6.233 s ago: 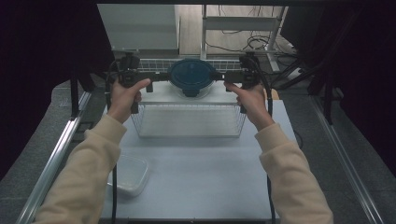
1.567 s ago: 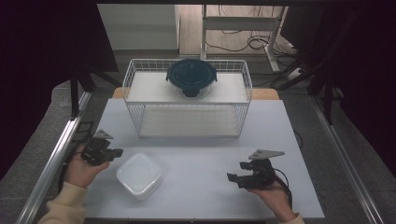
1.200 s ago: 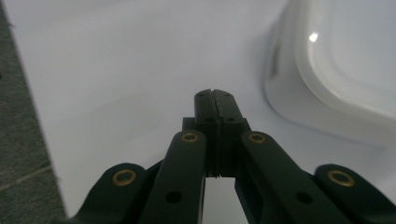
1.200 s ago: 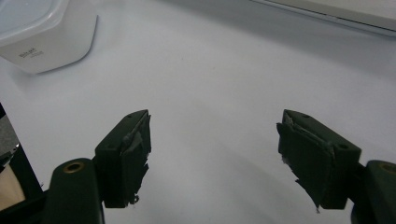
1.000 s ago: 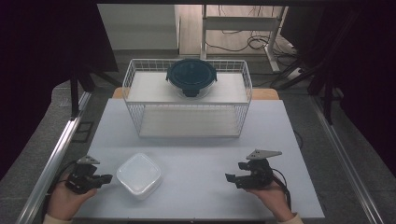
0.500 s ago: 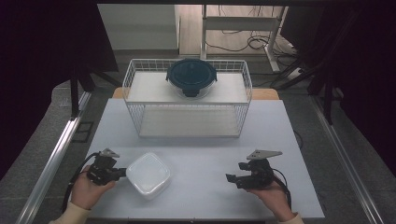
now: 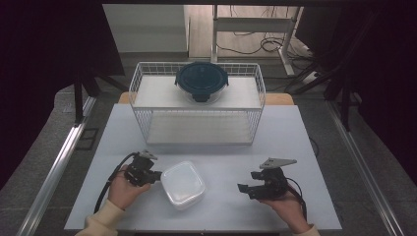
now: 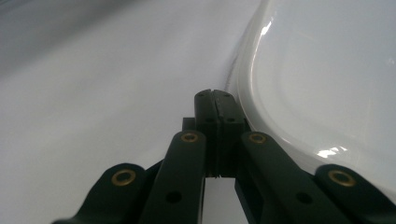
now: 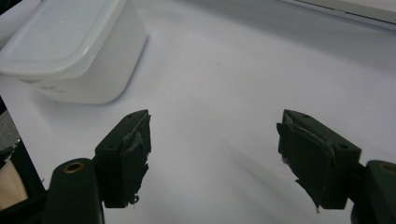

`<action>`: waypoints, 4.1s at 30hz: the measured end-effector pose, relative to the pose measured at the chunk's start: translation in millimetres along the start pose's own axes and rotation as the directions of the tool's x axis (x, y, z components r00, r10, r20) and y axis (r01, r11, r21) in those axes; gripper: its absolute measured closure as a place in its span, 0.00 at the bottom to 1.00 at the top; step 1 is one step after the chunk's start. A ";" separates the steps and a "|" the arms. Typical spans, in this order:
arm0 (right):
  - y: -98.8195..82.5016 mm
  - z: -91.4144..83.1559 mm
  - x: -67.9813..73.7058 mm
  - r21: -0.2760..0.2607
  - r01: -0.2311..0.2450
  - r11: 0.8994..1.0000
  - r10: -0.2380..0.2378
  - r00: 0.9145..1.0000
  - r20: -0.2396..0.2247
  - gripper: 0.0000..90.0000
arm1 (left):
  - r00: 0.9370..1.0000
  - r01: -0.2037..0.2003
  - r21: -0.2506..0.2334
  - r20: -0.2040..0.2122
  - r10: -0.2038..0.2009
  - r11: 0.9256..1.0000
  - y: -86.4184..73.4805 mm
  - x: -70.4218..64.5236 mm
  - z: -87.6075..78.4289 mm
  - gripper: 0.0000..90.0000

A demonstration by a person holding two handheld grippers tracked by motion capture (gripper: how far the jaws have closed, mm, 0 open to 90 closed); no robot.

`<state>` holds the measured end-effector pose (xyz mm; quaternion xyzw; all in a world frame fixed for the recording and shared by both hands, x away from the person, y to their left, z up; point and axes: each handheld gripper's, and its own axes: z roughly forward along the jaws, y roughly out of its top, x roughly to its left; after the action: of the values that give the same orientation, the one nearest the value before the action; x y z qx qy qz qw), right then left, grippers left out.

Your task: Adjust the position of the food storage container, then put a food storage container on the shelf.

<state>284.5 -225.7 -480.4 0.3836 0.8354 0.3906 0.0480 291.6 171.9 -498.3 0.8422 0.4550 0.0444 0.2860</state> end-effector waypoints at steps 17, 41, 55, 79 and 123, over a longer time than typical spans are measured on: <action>-0.8 -0.4 -0.3 0.000 -0.003 1.000 0.003 1.000 -0.001 0.28 | 0.995 -0.059 -0.001 0.075 0.059 0.998 43.2 -30.6 33.0 1.00; -2.4 0.0 4.7 -0.032 0.016 0.999 -0.016 1.000 -0.023 0.25 | 0.999 0.018 -0.164 0.045 -0.011 0.986 -5.8 -23.1 -23.7 0.41; -3.0 1.5 8.8 -0.070 -0.054 0.996 0.050 0.997 -0.052 0.23 | 0.992 0.084 -0.182 0.104 -0.065 0.980 -13.4 -16.0 -24.7 0.35; 0.2 7.4 17.5 -0.060 -0.086 0.995 0.080 0.992 -0.095 0.26 | 0.964 0.184 -0.254 0.235 -0.124 0.950 -18.0 -25.4 -23.6 0.34; 5.6 41.7 20.0 0.057 -0.398 0.916 0.395 0.866 -0.308 0.74 | 0.767 0.446 -0.089 0.550 -0.329 0.891 -23.6 -30.3 16.0 0.76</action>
<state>289.8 -184.2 -501.0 0.4799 0.7341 0.4515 -0.1643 261.8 150.8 -518.4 0.6731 0.5175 -0.1969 0.4903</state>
